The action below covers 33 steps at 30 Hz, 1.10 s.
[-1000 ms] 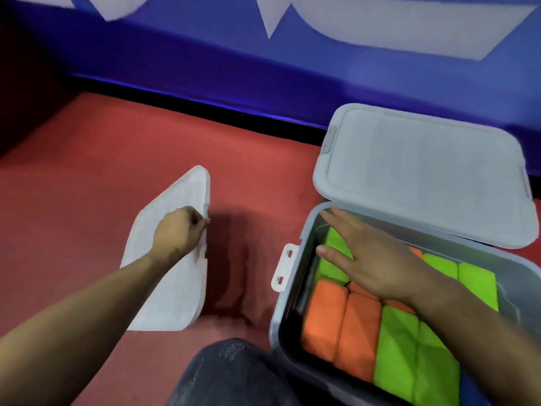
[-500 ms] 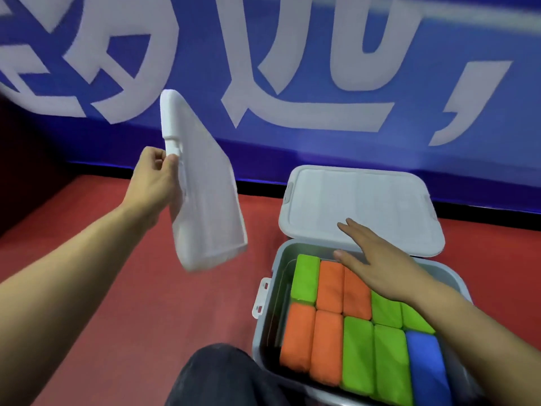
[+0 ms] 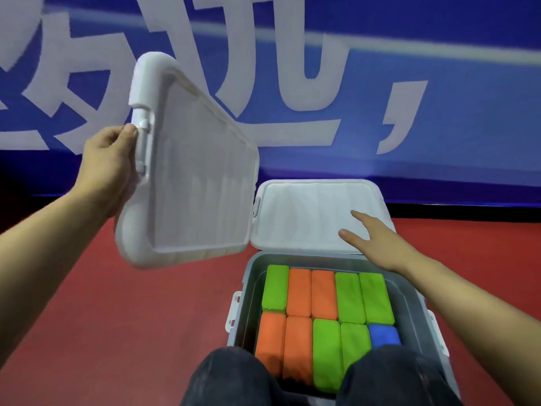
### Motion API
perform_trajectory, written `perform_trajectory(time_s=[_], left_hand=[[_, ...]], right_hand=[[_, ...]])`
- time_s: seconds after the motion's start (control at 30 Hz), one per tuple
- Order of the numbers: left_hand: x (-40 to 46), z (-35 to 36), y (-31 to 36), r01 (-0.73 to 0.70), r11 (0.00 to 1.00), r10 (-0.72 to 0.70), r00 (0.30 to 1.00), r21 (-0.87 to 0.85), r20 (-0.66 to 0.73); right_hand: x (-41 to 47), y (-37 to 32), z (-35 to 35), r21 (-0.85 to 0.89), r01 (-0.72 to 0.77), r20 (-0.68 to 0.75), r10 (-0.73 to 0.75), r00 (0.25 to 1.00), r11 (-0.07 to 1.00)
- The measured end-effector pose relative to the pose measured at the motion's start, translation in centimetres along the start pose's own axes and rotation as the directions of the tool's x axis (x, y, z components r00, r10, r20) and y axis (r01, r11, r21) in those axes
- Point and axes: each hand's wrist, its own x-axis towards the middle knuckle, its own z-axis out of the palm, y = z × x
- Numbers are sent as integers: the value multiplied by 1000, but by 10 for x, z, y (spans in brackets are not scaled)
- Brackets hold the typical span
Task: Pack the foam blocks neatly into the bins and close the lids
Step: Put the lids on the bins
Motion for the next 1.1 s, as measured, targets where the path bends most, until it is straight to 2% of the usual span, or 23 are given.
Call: perform_trajectory(time_s=[0.17, 0.3, 0.37, 0.5, 0.63, 0.7, 0.83, 0.9, 0.97, 1.03, 1.1], left_hand=[[16, -32, 14, 8, 998, -10, 999, -58, -38], [17, -38, 12, 175, 961, -167, 984, -213, 53], [3, -26, 9, 239, 935, -217, 970, -263, 111], [-26, 3, -11, 409, 837, -353, 911, -364, 212], [-31, 16, -52, 522, 774, -445, 851, -360, 277], [-31, 20, -76, 574, 751, -501, 817, -327, 285], [-42, 44, -120, 629, 742, -578, 775, -230, 256], [-53, 58, -143, 543, 837, -530, 834, -62, 154], [-67, 67, -168, 374, 907, -400, 908, 193, 125], [-83, 72, -198, 309, 902, -377, 904, 302, 201], [-100, 76, -224, 294, 873, -422, 856, 390, 299]], right_hand=[[6, -4, 5, 74, 7, 11, -8, 1000, 997], [12, -18, 4, 242, 3, -6, -2, 1000, 970], [16, -19, 0, 355, -34, -54, 57, 997, 934], [24, 13, -11, 533, -168, -111, 265, 958, 829], [20, 60, -6, 654, -256, -67, 391, 918, 712], [19, 82, 3, 674, -283, -16, 396, 918, 683], [6, 95, 20, 538, -348, -77, 456, 886, 768], [-7, 103, 29, 471, -433, -87, 529, 844, 768], [-22, 118, 40, 420, -511, -99, 598, 795, 750], [-37, 141, 52, 383, -567, -116, 647, 753, 729], [-58, 149, 65, 331, -617, -141, 684, 716, 714]])
